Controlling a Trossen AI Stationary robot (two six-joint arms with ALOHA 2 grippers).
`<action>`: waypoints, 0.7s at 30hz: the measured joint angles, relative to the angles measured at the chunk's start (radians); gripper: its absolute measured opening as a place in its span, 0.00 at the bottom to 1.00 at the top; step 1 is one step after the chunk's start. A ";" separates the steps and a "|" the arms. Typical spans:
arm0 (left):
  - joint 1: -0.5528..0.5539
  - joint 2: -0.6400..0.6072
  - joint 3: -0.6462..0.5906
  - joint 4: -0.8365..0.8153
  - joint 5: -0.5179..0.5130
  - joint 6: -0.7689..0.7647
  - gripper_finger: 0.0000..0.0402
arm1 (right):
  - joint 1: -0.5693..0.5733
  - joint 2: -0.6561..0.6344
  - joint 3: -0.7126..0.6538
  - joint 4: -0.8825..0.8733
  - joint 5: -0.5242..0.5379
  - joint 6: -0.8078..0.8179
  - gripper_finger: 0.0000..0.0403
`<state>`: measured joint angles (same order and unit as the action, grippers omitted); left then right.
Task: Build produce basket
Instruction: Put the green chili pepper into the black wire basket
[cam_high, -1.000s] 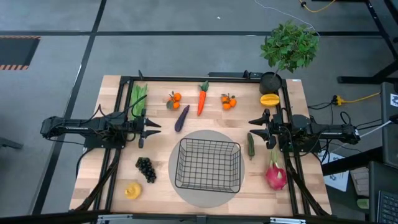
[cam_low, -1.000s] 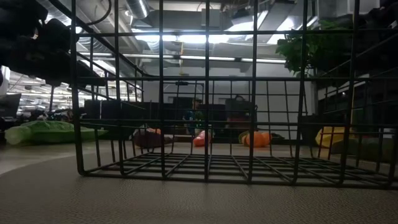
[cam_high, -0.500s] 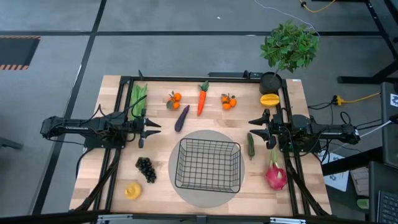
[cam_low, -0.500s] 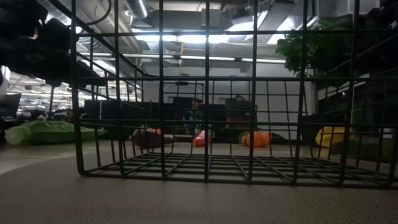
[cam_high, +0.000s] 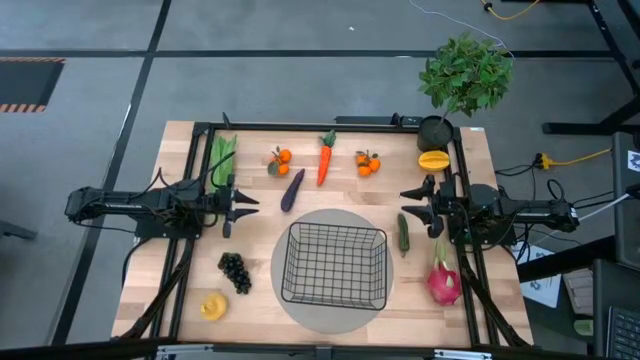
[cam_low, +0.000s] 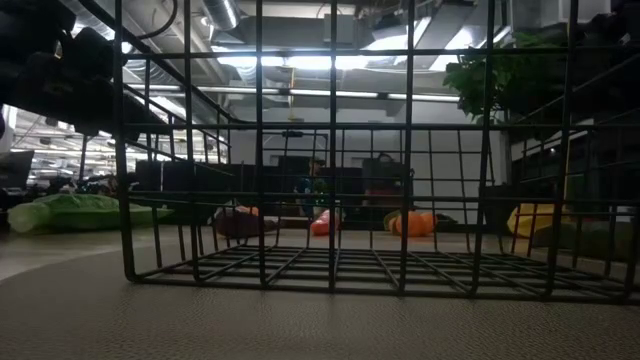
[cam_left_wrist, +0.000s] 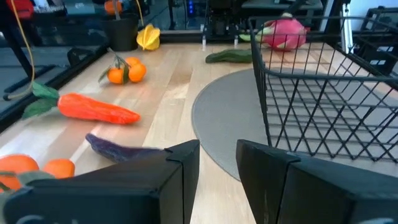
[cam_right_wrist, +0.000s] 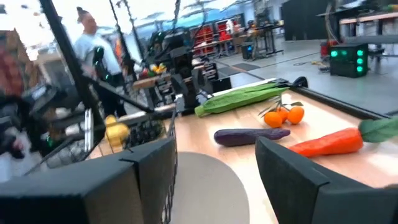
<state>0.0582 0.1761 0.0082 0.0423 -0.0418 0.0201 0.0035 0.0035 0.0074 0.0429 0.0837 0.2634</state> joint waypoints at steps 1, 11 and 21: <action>0.000 0.000 0.000 0.000 0.000 0.001 0.24 | 0.000 0.000 0.000 0.001 0.010 0.021 0.55; 0.000 0.000 0.000 0.045 -0.027 -0.018 0.24 | 0.000 0.003 0.000 -0.007 -0.020 0.101 0.55; 0.000 0.000 0.000 0.059 -0.023 -0.019 0.24 | 0.000 0.003 0.000 -0.010 -0.033 0.205 0.55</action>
<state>0.0582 0.1764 0.0082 0.1008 -0.0643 0.0012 0.0036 0.0067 0.0074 0.0334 0.0506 0.4680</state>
